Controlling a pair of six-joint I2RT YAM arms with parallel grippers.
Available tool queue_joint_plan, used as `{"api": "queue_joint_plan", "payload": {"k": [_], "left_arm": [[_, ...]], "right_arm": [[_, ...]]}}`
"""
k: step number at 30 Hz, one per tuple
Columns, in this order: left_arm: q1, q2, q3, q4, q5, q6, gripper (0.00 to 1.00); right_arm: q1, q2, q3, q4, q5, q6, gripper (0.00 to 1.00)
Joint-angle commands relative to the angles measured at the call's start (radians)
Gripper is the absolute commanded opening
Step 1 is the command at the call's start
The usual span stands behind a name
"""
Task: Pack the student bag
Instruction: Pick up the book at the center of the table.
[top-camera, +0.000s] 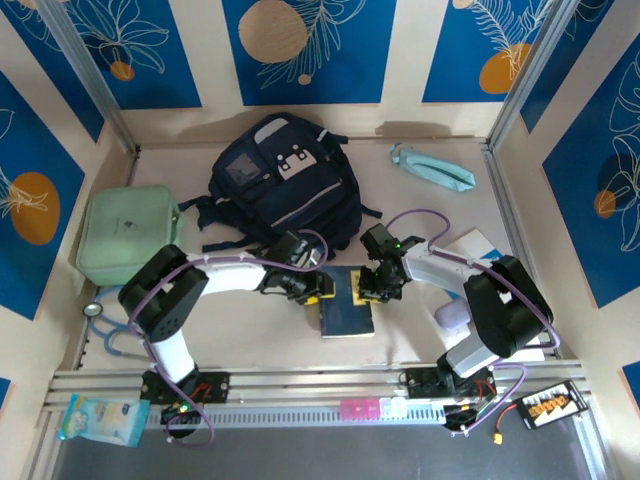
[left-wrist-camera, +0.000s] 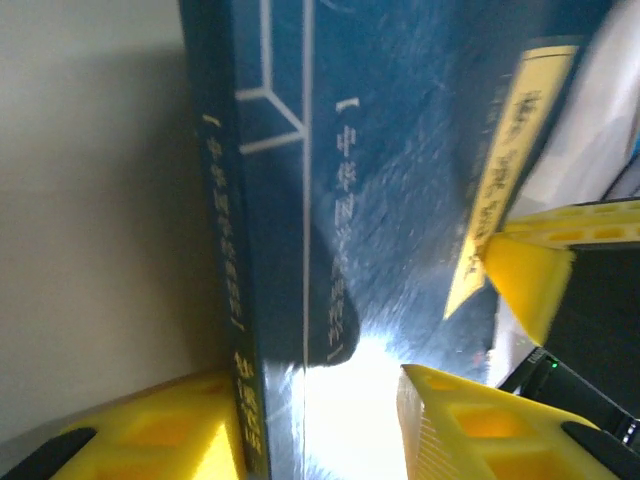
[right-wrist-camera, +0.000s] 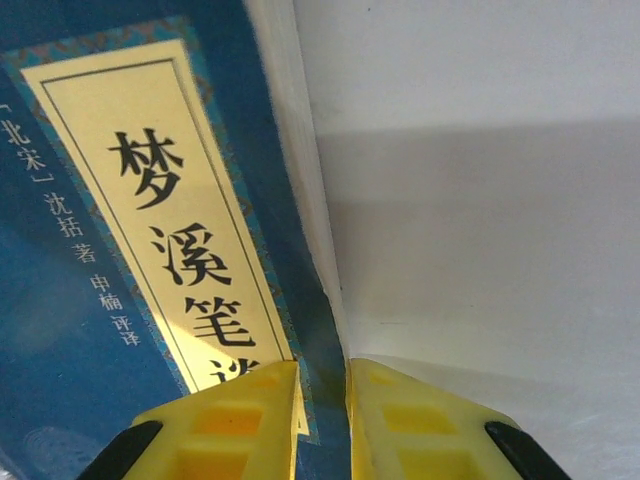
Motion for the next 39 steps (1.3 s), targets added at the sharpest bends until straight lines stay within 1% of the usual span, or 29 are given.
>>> {"api": "queue_joint_plan", "payload": {"k": [1,3,5,10,12,16,19,20,22,25,28,30,32,34,37,39], "left_arm": [[-0.021,-0.097,-0.012,0.174,0.067,0.025,0.39],[-0.024,-0.129,-0.041,0.224,0.076,0.016,0.38],[-0.027,-0.143,-0.051,0.234,0.074,0.016,0.38],[-0.029,-0.092,-0.008,0.138,0.058,0.03,0.35],[-0.031,-0.06,0.015,0.119,0.065,0.029,0.31],[-0.032,-0.048,0.037,0.112,0.065,0.034,0.23],[-0.032,-0.073,0.046,0.091,0.038,0.054,0.13],[-0.031,-0.086,0.049,0.083,0.03,0.062,0.07],[-0.032,-0.113,0.058,0.066,0.014,0.083,0.0],[-0.031,-0.164,0.081,0.035,-0.005,0.128,0.0],[-0.022,-0.217,0.142,-0.061,-0.068,0.214,0.0],[-0.006,-0.248,0.183,-0.122,-0.124,0.261,0.0],[0.033,-0.276,0.207,-0.14,-0.171,0.285,0.0],[0.077,-0.297,0.215,-0.112,-0.193,0.277,0.0],[0.159,-0.313,0.221,-0.022,-0.196,0.212,0.0],[0.207,-0.312,0.224,0.056,-0.187,0.147,0.0]], "right_arm": [[0.014,0.051,-0.018,0.015,-0.034,0.018,0.19],[0.015,0.058,-0.015,0.018,-0.036,0.017,0.18],[0.017,0.064,-0.013,0.023,-0.035,0.019,0.18],[0.022,0.065,-0.018,0.04,-0.042,0.026,0.18],[0.022,0.058,-0.021,0.043,-0.045,0.032,0.18],[0.022,0.034,-0.032,0.046,-0.037,0.04,0.18],[0.02,0.003,-0.037,0.035,-0.012,0.045,0.18],[0.016,-0.015,-0.038,0.03,0.002,0.048,0.19],[0.01,-0.062,-0.041,0.022,0.035,0.057,0.21],[-0.014,-0.168,-0.053,0.025,0.076,0.068,0.29],[-0.057,-0.29,-0.068,0.048,0.091,0.081,0.43],[-0.093,-0.368,-0.082,0.091,0.072,0.089,0.52],[-0.139,-0.438,-0.1,0.17,0.007,0.101,0.58],[-0.183,-0.483,-0.113,0.261,-0.075,0.129,0.63],[-0.252,-0.514,-0.143,0.431,-0.216,0.212,0.73],[-0.285,-0.514,-0.169,0.57,-0.287,0.315,0.78]]}}
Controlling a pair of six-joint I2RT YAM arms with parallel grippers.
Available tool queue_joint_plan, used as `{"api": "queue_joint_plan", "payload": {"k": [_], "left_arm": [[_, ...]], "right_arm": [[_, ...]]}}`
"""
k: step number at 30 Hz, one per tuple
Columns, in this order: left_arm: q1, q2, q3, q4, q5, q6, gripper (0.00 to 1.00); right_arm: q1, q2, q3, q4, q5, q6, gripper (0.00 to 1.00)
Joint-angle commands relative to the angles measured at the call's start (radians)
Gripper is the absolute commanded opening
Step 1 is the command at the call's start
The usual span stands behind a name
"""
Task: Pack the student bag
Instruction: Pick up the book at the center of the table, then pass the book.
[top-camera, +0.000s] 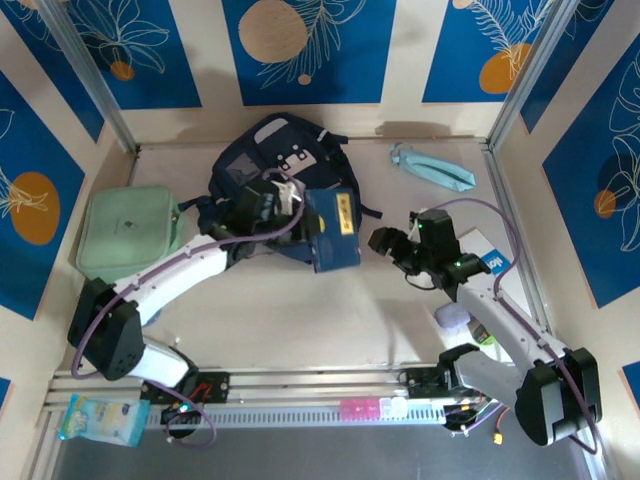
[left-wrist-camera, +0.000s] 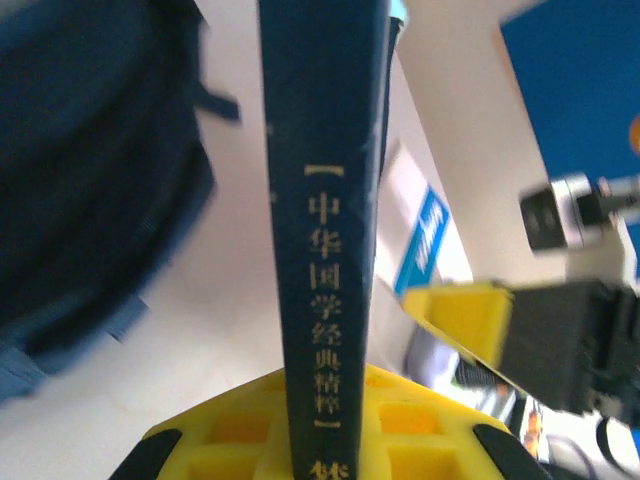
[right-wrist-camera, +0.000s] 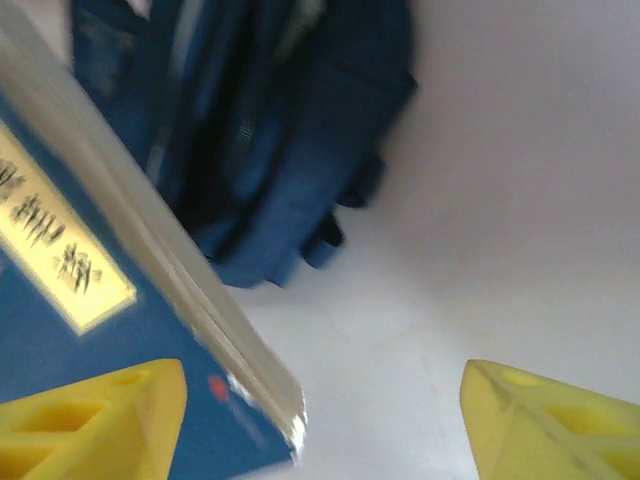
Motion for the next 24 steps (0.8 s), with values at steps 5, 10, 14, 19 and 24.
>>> {"api": "queue_joint_plan", "payload": {"k": [5,10,14,19,24], "left_arm": [[0.126,0.007,0.004,0.353,-0.02,-0.276,0.0],[0.151,0.034,0.002,0.506,0.001,-0.421,0.0],[0.151,0.049,-0.007,0.565,0.008,-0.484,0.0],[0.151,0.06,-0.014,0.619,0.023,-0.532,0.0],[0.151,0.057,-0.028,0.639,0.022,-0.559,0.0]], "right_arm": [[-0.044,0.062,-0.061,0.514,-0.281,0.328,0.87],[-0.032,0.17,-0.079,0.786,-0.369,0.508,0.92],[-0.007,0.238,-0.064,0.942,-0.374,0.59,0.94],[0.029,0.332,-0.01,1.07,-0.365,0.648,0.94],[0.055,0.424,0.03,1.194,-0.351,0.705,0.93]]}}
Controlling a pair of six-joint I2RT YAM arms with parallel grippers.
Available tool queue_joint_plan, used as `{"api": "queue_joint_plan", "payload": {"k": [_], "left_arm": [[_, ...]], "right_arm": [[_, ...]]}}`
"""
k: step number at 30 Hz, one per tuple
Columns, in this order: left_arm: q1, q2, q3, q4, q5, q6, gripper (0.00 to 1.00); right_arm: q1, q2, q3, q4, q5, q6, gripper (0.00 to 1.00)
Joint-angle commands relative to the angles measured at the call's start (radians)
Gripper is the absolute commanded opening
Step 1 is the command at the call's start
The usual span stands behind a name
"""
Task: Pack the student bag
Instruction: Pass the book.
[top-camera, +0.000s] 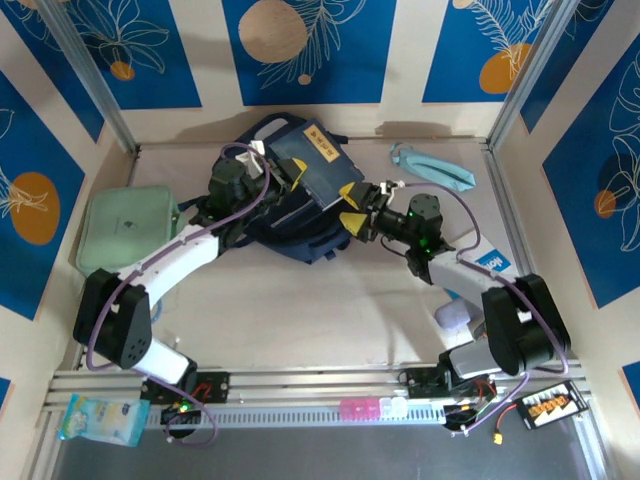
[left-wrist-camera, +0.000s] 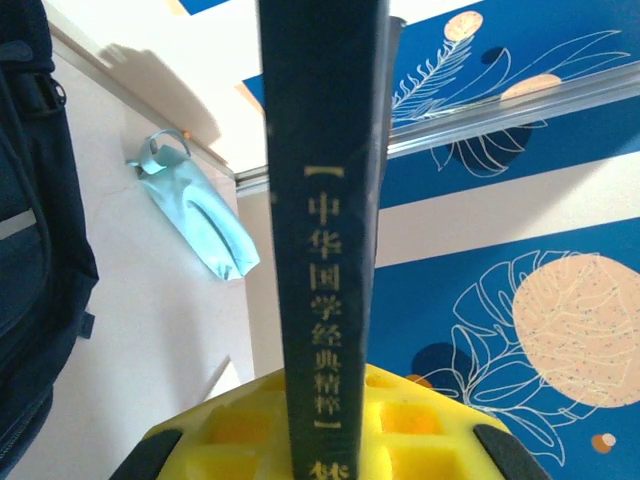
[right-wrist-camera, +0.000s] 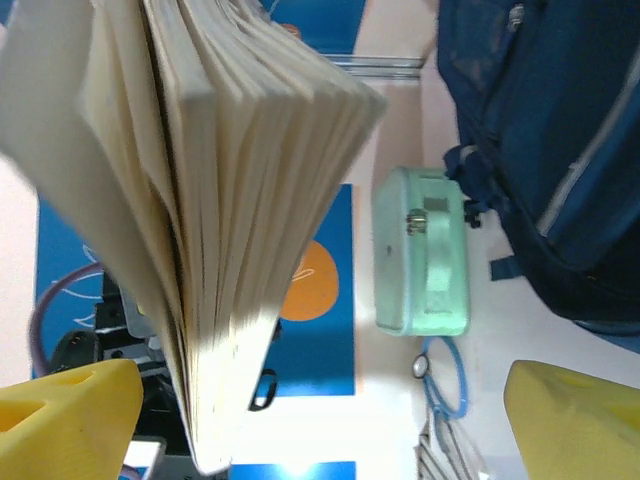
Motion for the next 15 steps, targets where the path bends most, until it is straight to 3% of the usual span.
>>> {"api": "queue_joint_plan", "payload": {"k": [1,7,10,15], "left_arm": [[0.007,-0.001,-0.012,0.098,0.019,-0.037,0.0],[0.006,0.0,-0.025,0.135,0.03,-0.068,0.0],[0.006,0.002,-0.034,0.146,0.03,-0.08,0.0],[0.006,0.01,-0.044,0.162,0.033,-0.094,0.0]], "right_arm": [[0.017,0.045,0.045,0.141,-0.005,0.063,0.93],[0.032,0.098,0.07,0.171,0.027,0.082,0.86],[0.037,0.121,0.074,0.206,0.052,0.102,0.71],[0.041,0.153,0.101,0.241,0.058,0.105,0.37]]}}
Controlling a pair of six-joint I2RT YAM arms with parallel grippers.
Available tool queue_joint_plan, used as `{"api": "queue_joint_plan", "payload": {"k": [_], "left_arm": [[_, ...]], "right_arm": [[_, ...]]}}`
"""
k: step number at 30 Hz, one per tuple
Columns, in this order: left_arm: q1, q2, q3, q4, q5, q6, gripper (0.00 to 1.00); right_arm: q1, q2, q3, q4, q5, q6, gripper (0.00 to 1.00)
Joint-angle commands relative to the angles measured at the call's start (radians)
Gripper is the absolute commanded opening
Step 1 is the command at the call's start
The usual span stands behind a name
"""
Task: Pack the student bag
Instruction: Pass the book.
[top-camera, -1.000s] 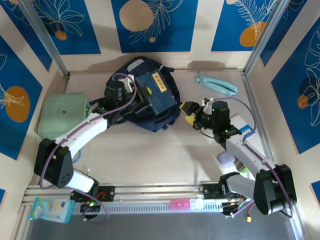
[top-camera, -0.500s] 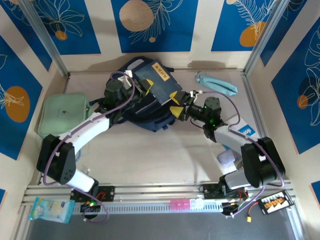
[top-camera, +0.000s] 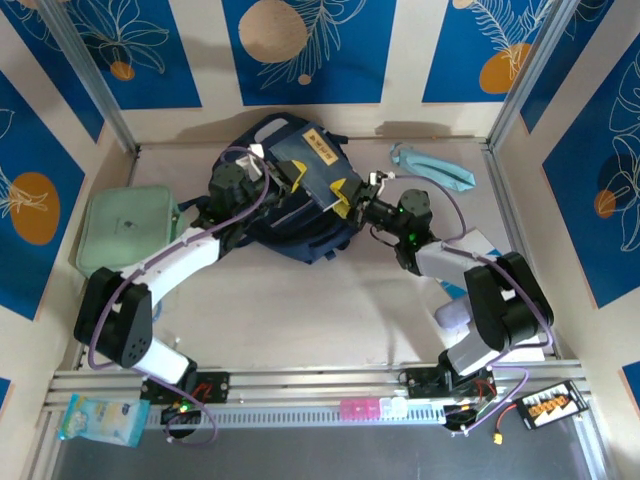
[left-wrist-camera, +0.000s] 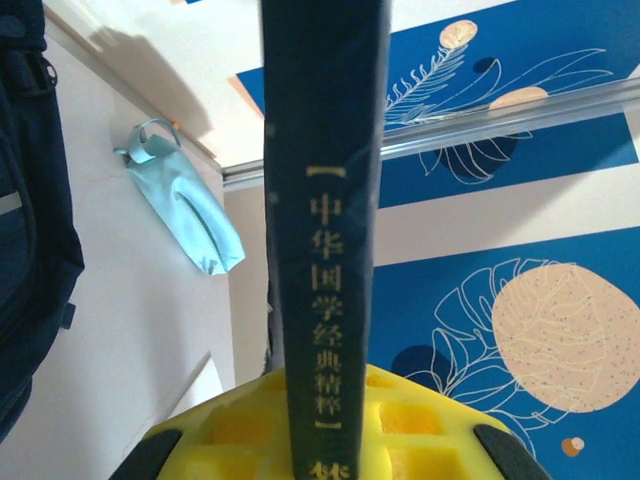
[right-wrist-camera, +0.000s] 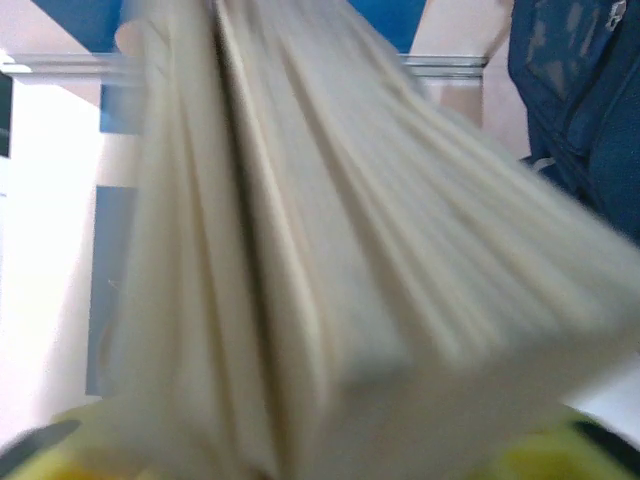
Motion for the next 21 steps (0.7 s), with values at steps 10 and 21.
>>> {"api": "queue_joint_plan", "payload": {"k": [10,21], "left_arm": [[0.04,-0.031,-0.018,-0.185,0.034,0.21,0.63],[0.004,0.038,0.301,-1.097,-0.141,1.141,1.0]], "right_arm": [[-0.053,-0.07,-0.036,-0.113,0.029,-0.051,0.0],[-0.202,-0.425,-0.013,-0.867,0.127,-0.506,0.0]]}}
